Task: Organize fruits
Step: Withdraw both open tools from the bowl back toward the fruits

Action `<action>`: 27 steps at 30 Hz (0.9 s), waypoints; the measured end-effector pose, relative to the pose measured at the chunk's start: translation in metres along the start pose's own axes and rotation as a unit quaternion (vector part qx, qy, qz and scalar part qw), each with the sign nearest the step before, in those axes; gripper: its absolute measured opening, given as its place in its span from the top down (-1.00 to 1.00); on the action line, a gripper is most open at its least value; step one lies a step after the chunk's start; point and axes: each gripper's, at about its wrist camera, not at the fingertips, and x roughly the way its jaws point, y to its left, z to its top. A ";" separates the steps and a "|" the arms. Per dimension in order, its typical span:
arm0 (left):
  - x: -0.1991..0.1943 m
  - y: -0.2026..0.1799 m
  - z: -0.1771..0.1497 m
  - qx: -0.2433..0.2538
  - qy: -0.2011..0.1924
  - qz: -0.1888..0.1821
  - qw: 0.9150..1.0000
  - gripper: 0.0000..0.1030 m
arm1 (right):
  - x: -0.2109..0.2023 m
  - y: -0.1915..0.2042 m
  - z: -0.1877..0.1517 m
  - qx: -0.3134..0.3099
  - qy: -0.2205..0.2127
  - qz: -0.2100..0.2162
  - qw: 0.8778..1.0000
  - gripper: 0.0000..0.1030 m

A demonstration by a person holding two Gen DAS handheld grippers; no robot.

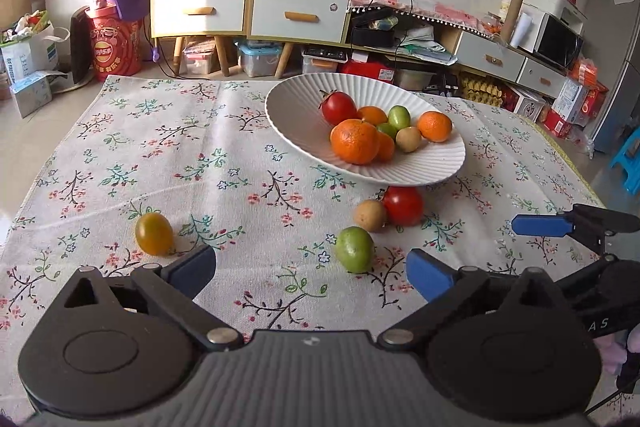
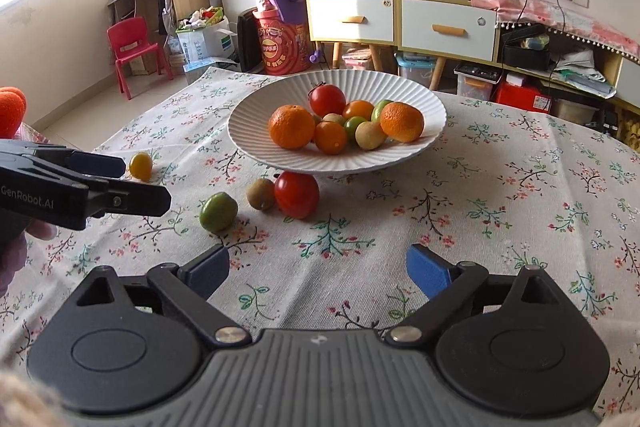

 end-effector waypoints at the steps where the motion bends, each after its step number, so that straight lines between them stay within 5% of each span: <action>1: -0.001 0.003 -0.002 -0.001 0.001 0.004 1.000 -0.92 | 0.001 0.002 -0.003 -0.005 0.002 -0.001 1.000 -0.89; 13: 0.010 0.040 -0.028 0.003 0.005 0.058 0.998 -0.92 | 0.014 0.012 -0.017 -0.020 0.021 -0.010 1.000 -0.95; 27: 0.026 0.048 -0.025 0.019 -0.028 0.073 0.997 -0.92 | 0.030 0.008 -0.009 -0.030 0.012 -0.035 0.999 -1.00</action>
